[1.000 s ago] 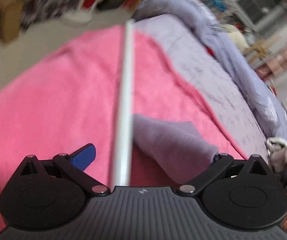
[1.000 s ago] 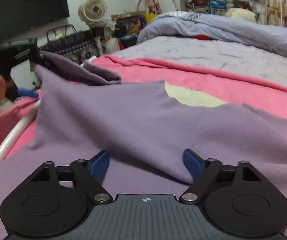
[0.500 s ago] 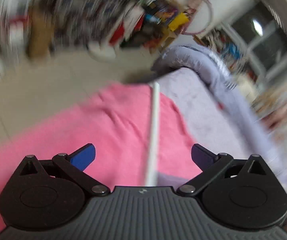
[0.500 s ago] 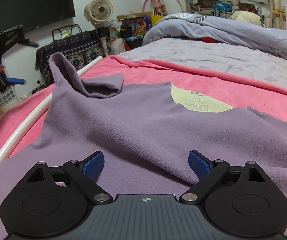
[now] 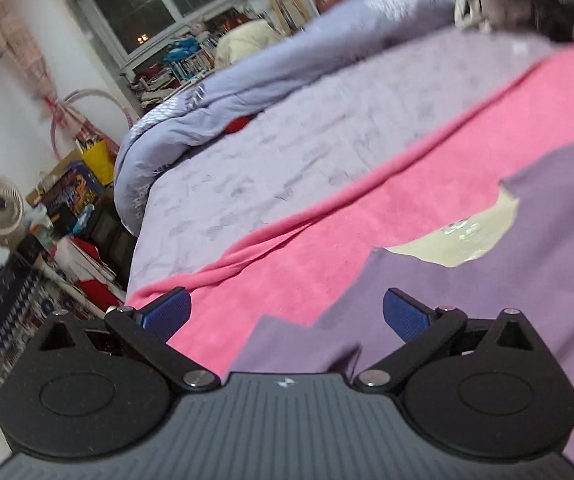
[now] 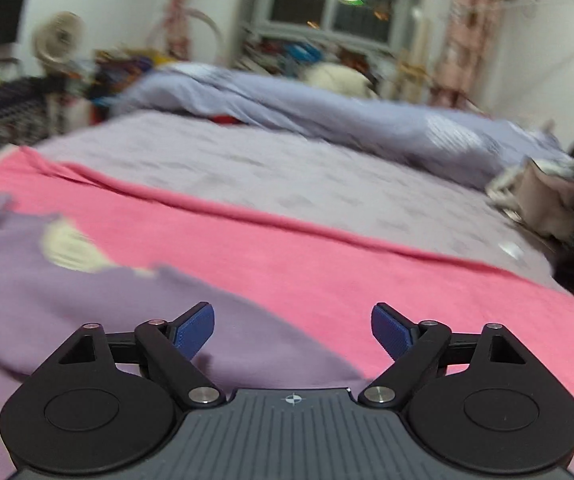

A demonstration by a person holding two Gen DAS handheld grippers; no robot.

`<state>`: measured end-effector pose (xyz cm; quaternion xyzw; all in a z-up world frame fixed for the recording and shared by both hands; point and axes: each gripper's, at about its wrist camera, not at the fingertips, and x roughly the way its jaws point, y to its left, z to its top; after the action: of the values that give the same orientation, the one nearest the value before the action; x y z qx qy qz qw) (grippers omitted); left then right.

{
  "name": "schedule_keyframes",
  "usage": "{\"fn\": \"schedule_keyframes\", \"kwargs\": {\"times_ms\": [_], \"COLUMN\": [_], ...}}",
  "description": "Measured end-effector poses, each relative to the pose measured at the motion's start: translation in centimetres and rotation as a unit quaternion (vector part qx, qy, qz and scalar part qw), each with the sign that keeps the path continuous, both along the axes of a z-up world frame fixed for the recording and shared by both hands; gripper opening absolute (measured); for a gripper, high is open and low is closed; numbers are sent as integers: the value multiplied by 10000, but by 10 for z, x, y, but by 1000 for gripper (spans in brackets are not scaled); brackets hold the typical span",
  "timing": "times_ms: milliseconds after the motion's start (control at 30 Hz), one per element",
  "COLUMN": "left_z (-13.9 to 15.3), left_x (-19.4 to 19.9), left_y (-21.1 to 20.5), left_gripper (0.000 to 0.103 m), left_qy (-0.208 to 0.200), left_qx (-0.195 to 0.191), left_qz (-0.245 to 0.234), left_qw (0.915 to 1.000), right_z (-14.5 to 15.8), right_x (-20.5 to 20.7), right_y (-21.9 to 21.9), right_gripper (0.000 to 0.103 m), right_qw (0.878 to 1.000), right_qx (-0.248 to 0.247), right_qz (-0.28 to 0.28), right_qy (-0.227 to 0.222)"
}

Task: Fold clothes

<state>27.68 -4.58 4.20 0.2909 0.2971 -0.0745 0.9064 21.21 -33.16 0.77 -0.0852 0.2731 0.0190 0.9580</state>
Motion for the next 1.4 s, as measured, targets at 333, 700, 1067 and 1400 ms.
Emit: {"fn": "schedule_keyframes", "kwargs": {"times_ms": [333,700,1067,1400], "left_z": [-63,-60,-62,-62], "left_x": [50,48,41,33], "left_y": [11,24,33,29], "left_gripper": [103,103,93,63], "left_qy": [588,943,951,959], "left_qx": [46,-945,-1525,-1722], "left_qz": [145,-204,-400,-744], "left_qw": [9982,9908,9829,9775], "right_z": [-42,-39,-40,-37], "right_x": [36,37,36,29], "right_y": [-24,-15,-14,-4], "right_gripper": [85,88,86,67], "right_qw": [9955,9936,9937,9942], "right_qx": [667,748,740,524], "right_qz": [309,521,533,784], "right_qy": [594,672,648,512]}}
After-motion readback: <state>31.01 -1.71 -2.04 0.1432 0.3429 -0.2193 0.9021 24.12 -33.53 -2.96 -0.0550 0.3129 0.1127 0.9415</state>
